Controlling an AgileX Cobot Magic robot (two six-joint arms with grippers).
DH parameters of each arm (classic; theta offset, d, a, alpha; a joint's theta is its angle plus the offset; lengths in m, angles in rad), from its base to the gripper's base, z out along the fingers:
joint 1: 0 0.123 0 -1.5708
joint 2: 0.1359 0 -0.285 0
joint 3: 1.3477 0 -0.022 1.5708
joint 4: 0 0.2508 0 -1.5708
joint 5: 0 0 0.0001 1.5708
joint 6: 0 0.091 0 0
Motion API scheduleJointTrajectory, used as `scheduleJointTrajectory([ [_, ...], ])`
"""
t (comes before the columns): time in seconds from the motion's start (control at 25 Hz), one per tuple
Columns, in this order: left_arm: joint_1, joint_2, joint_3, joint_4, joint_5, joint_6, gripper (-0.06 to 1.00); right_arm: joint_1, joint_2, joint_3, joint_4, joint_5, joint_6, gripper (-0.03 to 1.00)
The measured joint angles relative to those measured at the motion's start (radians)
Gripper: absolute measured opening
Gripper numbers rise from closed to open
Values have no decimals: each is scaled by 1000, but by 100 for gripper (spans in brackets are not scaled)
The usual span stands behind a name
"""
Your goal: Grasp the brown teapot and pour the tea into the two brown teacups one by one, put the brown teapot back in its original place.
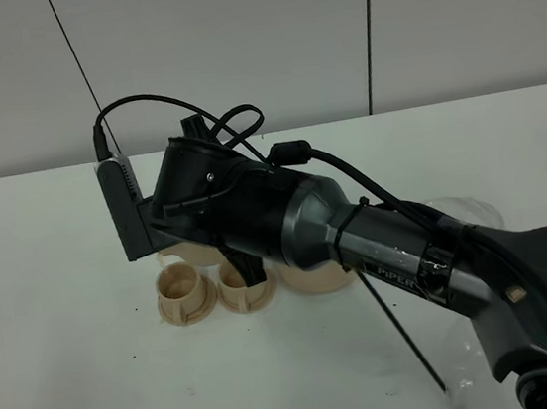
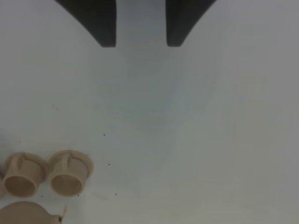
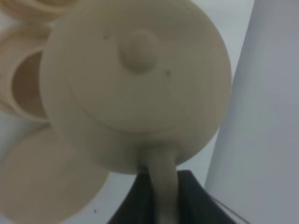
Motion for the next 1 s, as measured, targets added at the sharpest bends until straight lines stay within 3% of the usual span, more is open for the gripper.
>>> scheduleJointTrajectory([
  [1.0, 0, 0, 0, 0, 0, 0, 33, 0, 3, 50, -50, -27, 37, 9],
])
